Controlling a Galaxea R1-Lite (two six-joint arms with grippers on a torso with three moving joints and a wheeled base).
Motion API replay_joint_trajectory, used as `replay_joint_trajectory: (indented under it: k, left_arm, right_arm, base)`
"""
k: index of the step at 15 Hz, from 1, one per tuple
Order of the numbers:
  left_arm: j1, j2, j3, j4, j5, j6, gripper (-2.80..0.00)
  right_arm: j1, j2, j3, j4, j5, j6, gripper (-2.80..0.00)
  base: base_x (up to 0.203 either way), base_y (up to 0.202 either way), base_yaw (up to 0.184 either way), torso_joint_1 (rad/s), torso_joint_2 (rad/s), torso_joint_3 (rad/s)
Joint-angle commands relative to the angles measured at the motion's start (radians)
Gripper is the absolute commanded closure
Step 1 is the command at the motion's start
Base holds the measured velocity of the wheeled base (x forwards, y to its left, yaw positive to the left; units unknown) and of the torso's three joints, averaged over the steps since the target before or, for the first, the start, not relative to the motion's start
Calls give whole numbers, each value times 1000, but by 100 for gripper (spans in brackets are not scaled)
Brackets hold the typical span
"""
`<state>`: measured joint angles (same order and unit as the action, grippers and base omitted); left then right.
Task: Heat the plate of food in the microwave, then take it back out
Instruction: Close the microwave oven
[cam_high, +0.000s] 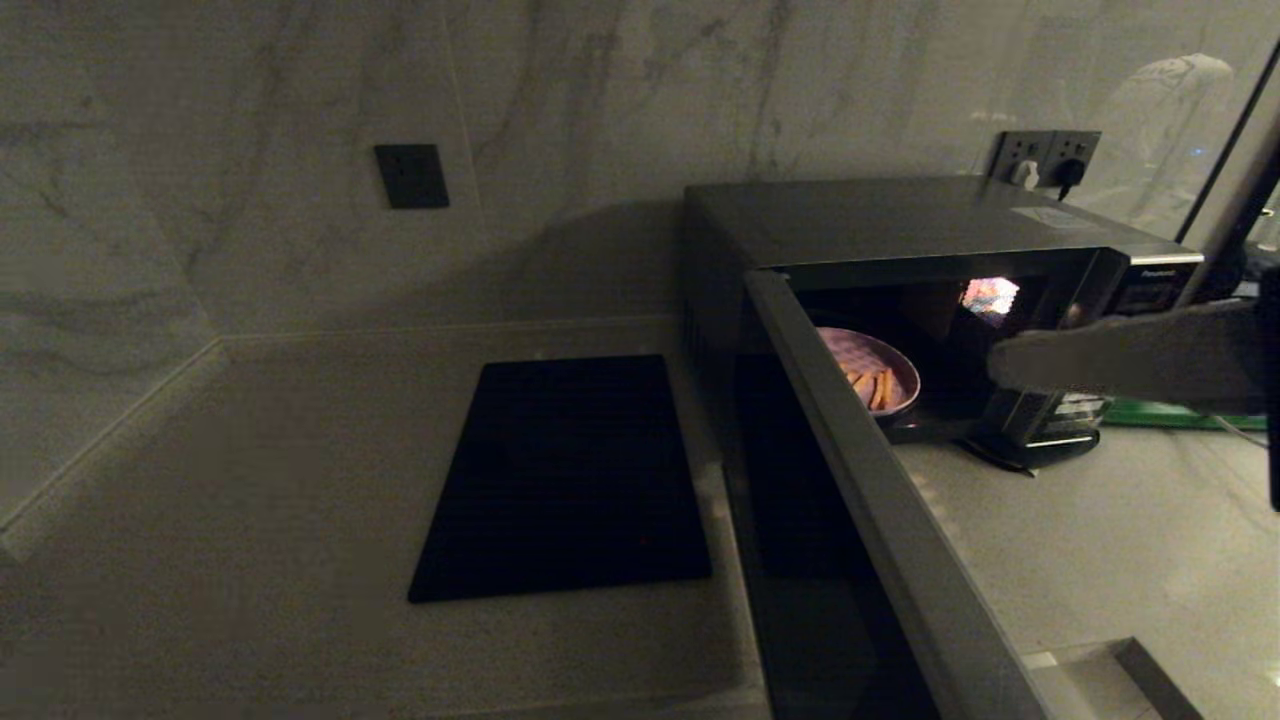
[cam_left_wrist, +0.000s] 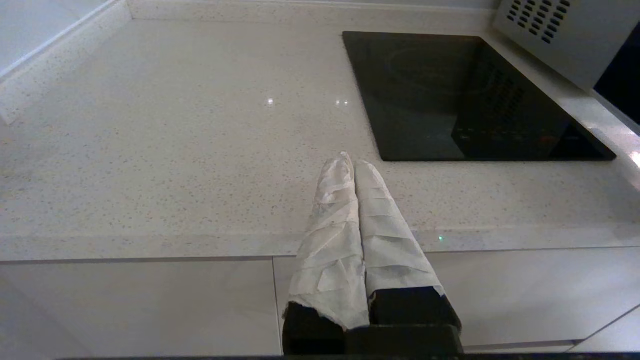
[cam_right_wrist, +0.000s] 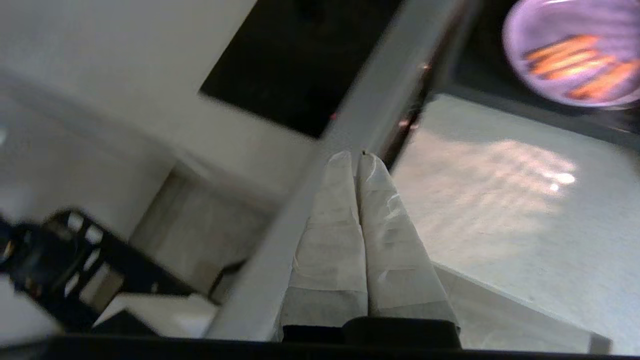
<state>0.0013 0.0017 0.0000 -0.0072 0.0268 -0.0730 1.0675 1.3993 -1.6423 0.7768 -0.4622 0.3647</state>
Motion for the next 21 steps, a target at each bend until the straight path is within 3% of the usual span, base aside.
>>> replay_joint_trajectory:
  k: [1, 6, 21]
  left_arm:
    - [0, 0, 0, 0, 1, -1, 0]
    - [0, 0, 0, 0, 1, -1, 0]
    - [0, 0, 0, 0, 1, -1, 0]
  right_arm:
    - [58, 48, -7, 5, -5, 3, 0]
    - [143, 102, -10, 8, -7, 7, 0]
    - [143, 151, 29, 128, -7, 112, 0]
  base:
    - [0, 0, 0, 0, 0, 0]
    - [0, 0, 0, 0, 0, 0]
    - [0, 0, 0, 0, 0, 0]
